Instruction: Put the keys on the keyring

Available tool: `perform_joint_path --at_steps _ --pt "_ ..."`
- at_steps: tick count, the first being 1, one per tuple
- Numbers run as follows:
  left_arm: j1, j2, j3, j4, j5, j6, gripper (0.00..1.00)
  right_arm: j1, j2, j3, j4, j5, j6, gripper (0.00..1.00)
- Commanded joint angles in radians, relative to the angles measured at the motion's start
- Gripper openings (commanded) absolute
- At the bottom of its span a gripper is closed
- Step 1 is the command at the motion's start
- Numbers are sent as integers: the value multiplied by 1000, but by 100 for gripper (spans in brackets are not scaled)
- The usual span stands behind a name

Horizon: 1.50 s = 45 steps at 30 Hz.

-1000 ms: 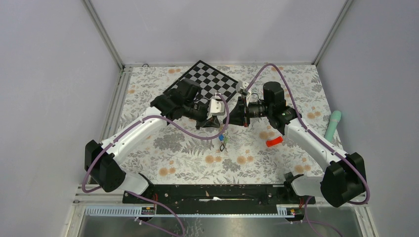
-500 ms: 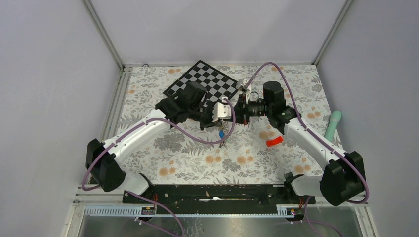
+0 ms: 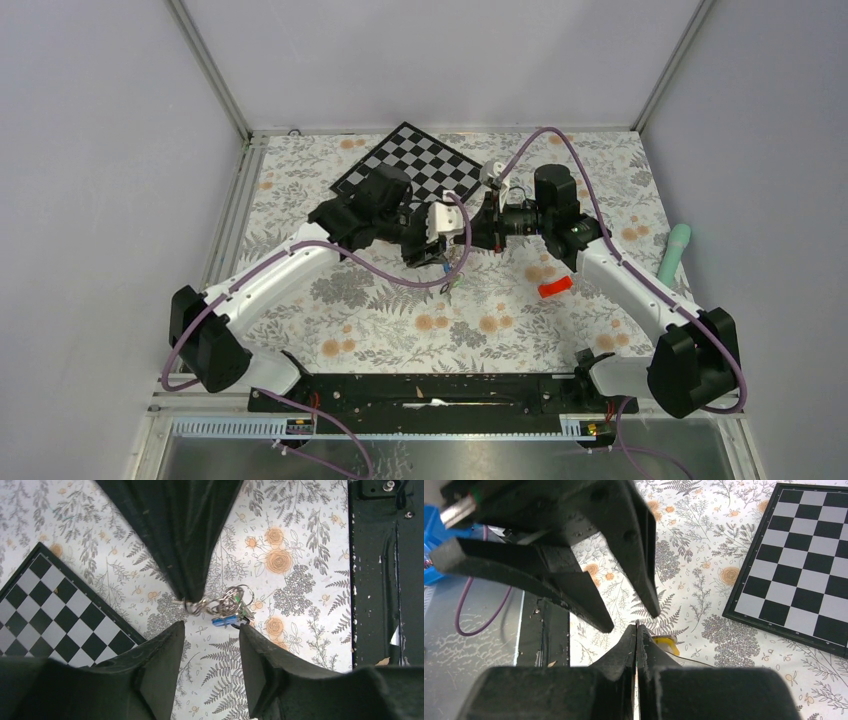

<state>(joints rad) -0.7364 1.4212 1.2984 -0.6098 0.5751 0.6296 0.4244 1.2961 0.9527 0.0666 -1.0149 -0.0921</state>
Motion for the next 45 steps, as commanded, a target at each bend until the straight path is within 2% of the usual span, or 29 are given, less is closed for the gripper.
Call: perform_joint_path --at_steps 1,9,17,23,34,39,45 --pt "41 -58 -13 84 64 -66 53 -7 -44 18 -20 -38 -91 0" --pt "69 -46 -53 187 216 -202 57 -8 -47 18 -27 -56 -94 0" --pt "92 -48 -86 243 279 -236 59 -8 -48 26 -41 -72 -98 0" --pt "115 -45 -150 373 354 -325 59 -8 -47 24 -24 -90 -81 0" --pt "123 -11 -176 445 387 -334 56 -9 -52 2 22 -111 -45 0" --pt "124 -7 -177 460 391 -344 52 -10 -53 0 22 -111 -46 0" --pt "132 -11 -181 461 401 -344 34 -13 -55 -4 24 -109 -46 0"
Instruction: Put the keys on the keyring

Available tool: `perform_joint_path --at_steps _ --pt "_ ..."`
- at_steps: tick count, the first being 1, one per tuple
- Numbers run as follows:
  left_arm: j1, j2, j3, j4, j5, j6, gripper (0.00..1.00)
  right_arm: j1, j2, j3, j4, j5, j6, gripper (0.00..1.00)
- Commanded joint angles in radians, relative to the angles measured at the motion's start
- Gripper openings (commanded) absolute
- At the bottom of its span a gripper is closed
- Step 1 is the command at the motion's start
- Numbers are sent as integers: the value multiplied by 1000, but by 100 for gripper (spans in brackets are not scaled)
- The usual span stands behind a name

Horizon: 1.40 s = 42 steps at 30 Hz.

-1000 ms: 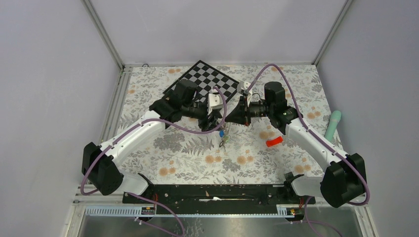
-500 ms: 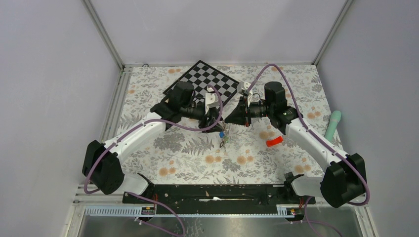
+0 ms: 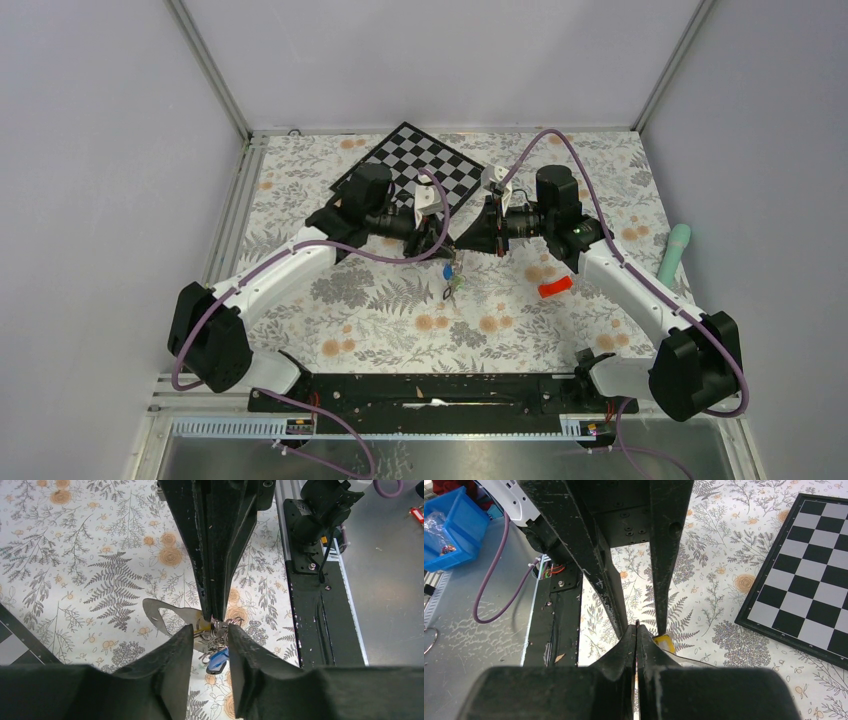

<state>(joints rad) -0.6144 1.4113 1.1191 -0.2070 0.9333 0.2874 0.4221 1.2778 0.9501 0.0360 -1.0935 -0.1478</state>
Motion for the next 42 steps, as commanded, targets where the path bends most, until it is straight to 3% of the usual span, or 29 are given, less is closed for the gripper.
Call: perform_joint_path --at_steps 1,6,13,19,24,26,29,34,38,42 --pt "12 -4 -3 59 43 -2 32 -11 -36 -2 54 -30 10 0" --pt "18 -4 -5 66 54 -6 22 -12 -37 -3 60 -29 12 0" --pt "17 29 16 67 90 -33 17 -14 -37 -8 68 -27 20 0" --pt "17 40 29 59 101 -33 0 -16 -37 -12 70 -22 18 0" --pt "18 26 42 13 87 13 0 -20 -38 -15 68 -12 16 0" --pt "17 20 55 -28 71 48 0 -24 -39 -17 65 -5 11 5" --pt "16 12 87 -123 15 126 0 -33 -46 -12 35 13 -17 24" --pt "-11 19 194 -343 -180 285 0 -39 -68 14 -105 59 -163 47" --pt "-63 33 278 -477 -348 365 0 -39 -77 15 -139 47 -216 54" --pt "-141 33 330 -526 -492 419 0 -39 -60 -15 -58 16 -146 57"
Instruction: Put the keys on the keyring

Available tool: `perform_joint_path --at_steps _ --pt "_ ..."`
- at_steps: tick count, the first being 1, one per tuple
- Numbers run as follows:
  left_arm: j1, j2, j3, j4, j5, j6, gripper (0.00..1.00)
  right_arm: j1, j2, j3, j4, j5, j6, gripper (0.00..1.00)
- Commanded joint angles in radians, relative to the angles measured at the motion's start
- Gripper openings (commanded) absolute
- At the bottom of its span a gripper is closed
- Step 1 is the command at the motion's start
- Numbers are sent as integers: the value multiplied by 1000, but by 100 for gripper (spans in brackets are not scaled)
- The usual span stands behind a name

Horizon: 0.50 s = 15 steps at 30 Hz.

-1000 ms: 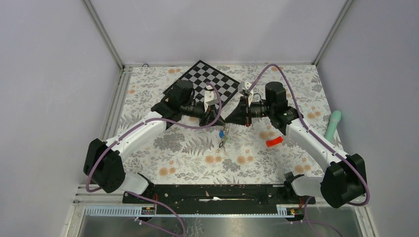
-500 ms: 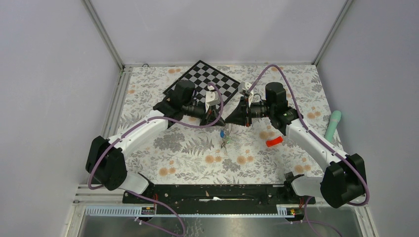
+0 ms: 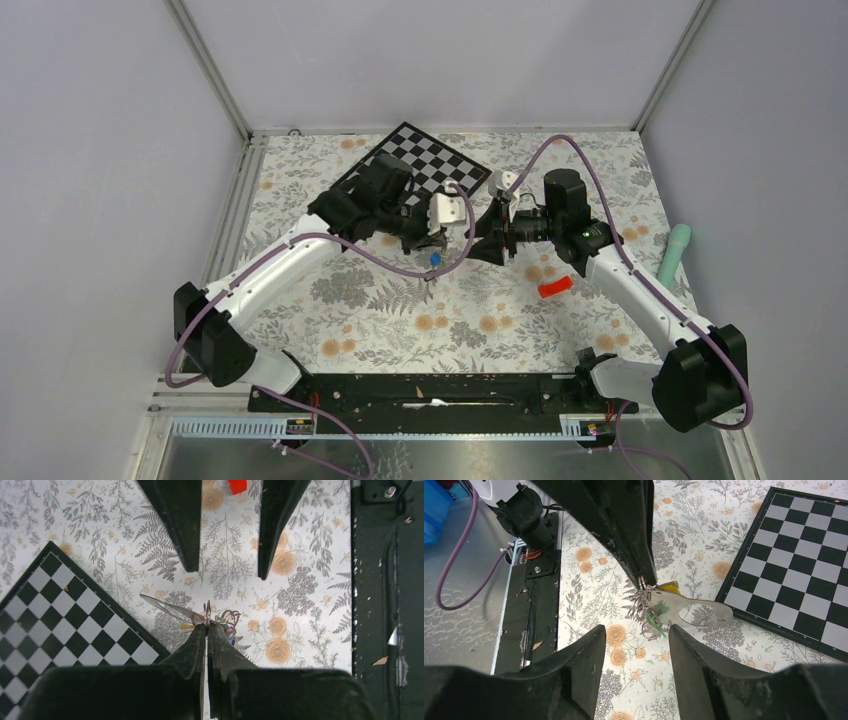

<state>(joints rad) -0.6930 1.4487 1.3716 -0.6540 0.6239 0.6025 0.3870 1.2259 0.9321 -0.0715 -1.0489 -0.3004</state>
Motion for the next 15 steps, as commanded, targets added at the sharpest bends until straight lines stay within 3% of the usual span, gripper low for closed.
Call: perform_joint_path --at_steps 1,7,15 --pt "-83 -5 86 -83 -216 111 0 -4 -4 -5 60 -37 20 57" --pt "-116 18 144 -121 -258 115 0 0 10 -29 165 -95 80 59" --pt "-126 46 179 -128 -208 77 0 11 20 -49 240 -129 137 59"
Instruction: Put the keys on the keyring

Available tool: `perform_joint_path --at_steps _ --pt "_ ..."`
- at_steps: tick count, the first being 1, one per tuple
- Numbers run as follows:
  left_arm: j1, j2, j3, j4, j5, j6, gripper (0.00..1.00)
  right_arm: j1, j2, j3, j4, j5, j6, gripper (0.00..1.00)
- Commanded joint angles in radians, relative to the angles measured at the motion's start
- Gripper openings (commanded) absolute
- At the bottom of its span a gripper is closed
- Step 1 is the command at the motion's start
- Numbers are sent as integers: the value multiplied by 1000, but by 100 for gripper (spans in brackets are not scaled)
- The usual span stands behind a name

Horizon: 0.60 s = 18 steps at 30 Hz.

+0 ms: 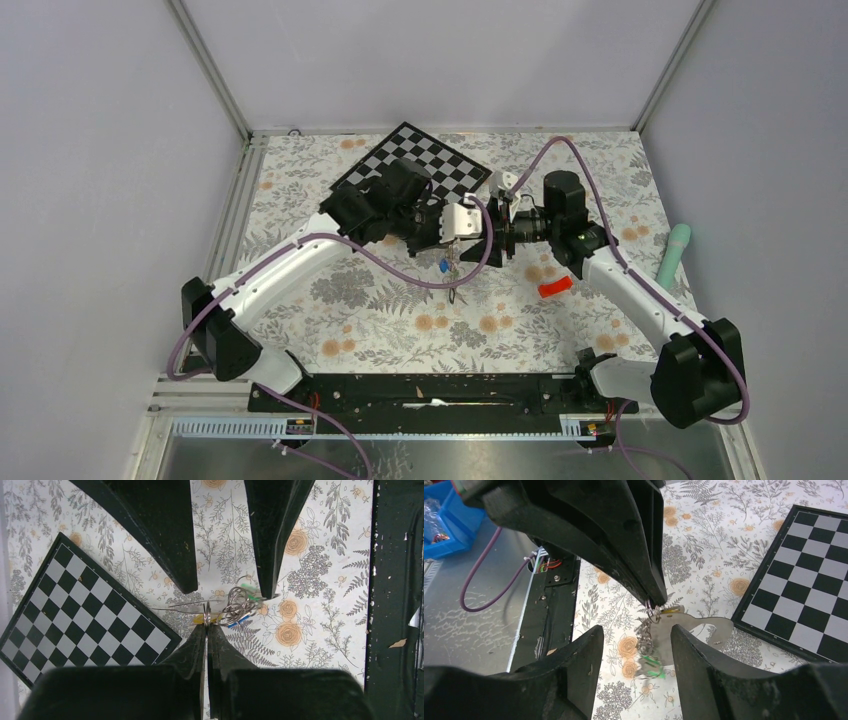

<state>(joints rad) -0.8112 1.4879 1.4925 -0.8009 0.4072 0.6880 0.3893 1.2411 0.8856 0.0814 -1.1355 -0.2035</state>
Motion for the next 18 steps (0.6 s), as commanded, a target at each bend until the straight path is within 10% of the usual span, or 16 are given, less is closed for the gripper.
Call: perform_joint_path --at_steps 1,18 --pt "-7 8 58 19 20 -11 0 10 7 -6 98 -40 49 59" --pt "-7 23 67 19 103 -49 0 43 31 -21 152 -47 91 38"
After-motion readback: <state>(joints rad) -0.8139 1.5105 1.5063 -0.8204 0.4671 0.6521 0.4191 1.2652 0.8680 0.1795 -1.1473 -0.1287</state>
